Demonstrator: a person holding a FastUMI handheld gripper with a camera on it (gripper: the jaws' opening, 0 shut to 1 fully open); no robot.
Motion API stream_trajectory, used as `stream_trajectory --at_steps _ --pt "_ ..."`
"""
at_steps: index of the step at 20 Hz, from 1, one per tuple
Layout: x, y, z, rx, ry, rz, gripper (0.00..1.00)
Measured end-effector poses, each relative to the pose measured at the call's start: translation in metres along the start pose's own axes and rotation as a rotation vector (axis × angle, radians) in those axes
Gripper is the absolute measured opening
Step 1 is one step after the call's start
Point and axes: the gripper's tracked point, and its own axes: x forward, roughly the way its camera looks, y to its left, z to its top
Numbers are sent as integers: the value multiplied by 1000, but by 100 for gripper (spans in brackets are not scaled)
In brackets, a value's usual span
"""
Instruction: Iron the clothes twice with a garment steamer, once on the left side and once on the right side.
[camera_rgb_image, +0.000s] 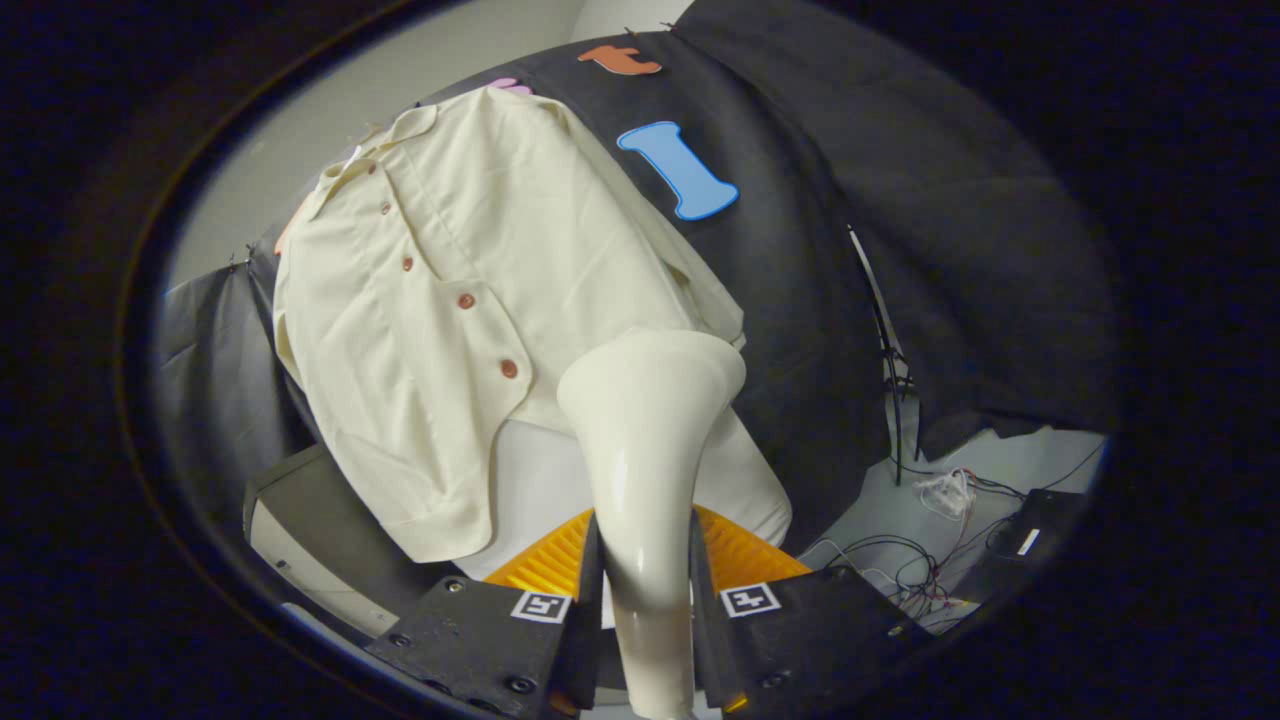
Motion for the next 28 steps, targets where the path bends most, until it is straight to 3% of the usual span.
stream_trajectory --at_steps 7,13,18,28 --pt "-80 100 28 -72 -94 133 40" --pt "-162 191 33 -212 -202 200 40" --pt "-209 248 24 -289 -288 157 40" --pt "-246 327 -7 -356 -347 48 40"
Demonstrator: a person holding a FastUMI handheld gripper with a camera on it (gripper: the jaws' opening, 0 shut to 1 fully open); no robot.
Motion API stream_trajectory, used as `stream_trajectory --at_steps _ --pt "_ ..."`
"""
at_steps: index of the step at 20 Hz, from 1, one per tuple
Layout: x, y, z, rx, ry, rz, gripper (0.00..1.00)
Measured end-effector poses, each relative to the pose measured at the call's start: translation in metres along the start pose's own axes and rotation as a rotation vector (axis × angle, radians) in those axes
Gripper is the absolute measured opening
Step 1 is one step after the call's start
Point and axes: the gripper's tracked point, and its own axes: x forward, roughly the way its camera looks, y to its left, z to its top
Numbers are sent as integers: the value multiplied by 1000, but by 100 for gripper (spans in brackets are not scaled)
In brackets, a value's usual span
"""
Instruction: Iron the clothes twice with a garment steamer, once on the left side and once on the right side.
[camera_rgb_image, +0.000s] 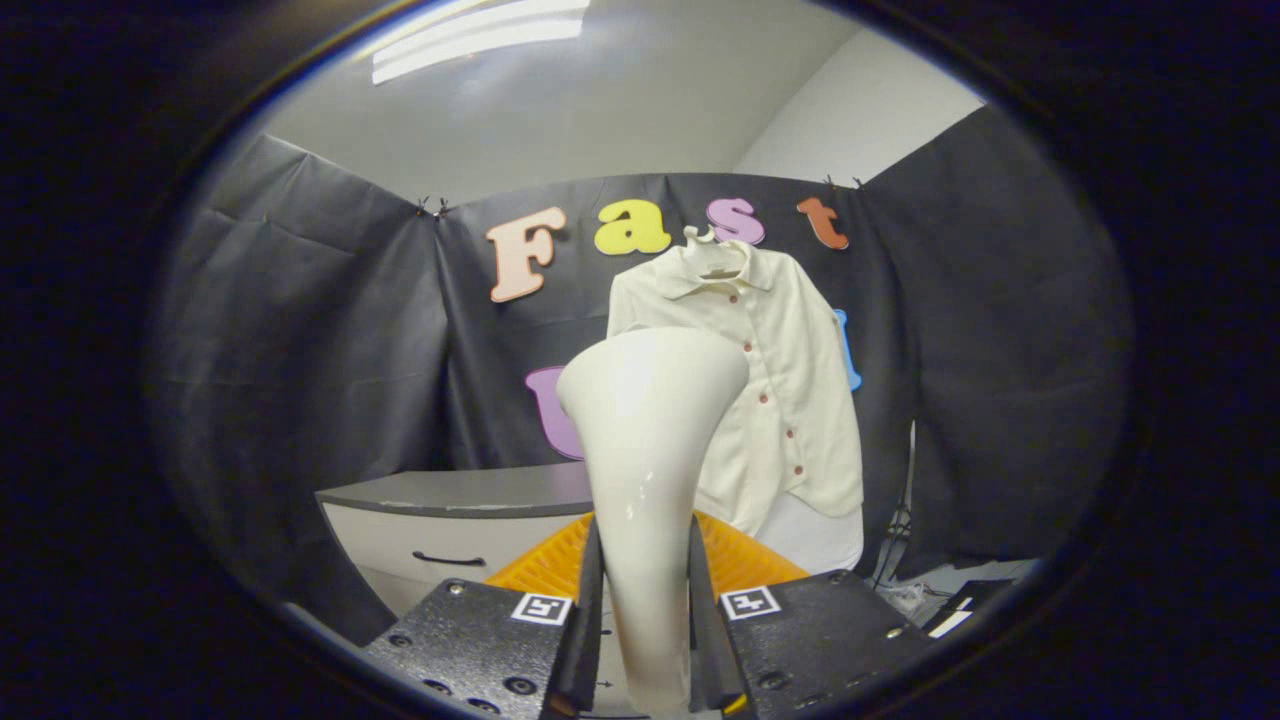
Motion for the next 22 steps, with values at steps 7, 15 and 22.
stream_trajectory --at_steps 7,15,22 --pt "-20 32 15 -20 -63 -30 40" --pt "-36 44 23 2 -92 -31 40" --pt "-42 48 12 -23 -50 -13 40"
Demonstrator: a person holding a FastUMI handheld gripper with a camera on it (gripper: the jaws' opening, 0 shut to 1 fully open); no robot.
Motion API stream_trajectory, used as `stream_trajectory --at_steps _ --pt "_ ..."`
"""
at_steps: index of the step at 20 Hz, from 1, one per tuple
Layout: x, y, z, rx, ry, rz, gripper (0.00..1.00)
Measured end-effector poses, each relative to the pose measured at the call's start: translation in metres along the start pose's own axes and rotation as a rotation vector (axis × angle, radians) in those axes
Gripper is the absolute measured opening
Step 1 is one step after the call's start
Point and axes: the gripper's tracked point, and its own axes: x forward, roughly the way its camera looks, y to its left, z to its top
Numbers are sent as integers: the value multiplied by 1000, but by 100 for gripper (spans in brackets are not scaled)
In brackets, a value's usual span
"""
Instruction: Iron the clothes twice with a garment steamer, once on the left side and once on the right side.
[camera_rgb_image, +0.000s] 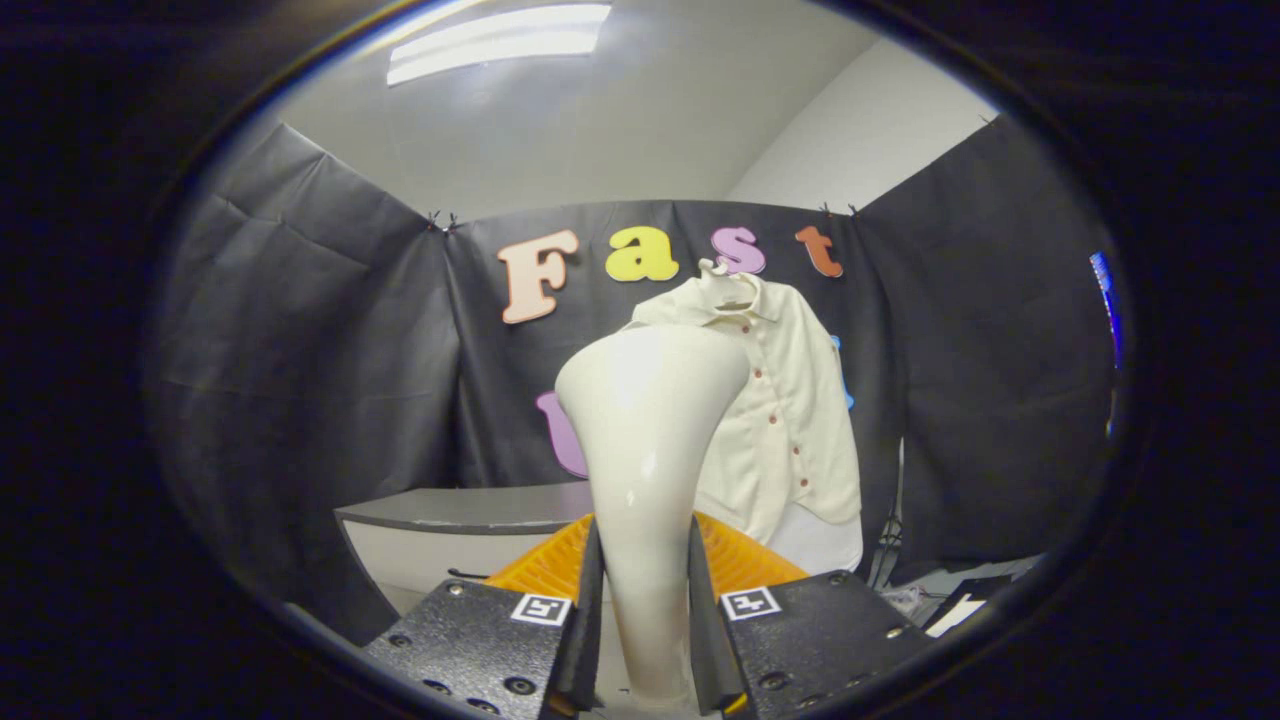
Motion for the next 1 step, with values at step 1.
stream_trajectory --at_steps 1 --pt "0 1 0 2 0 3 40"
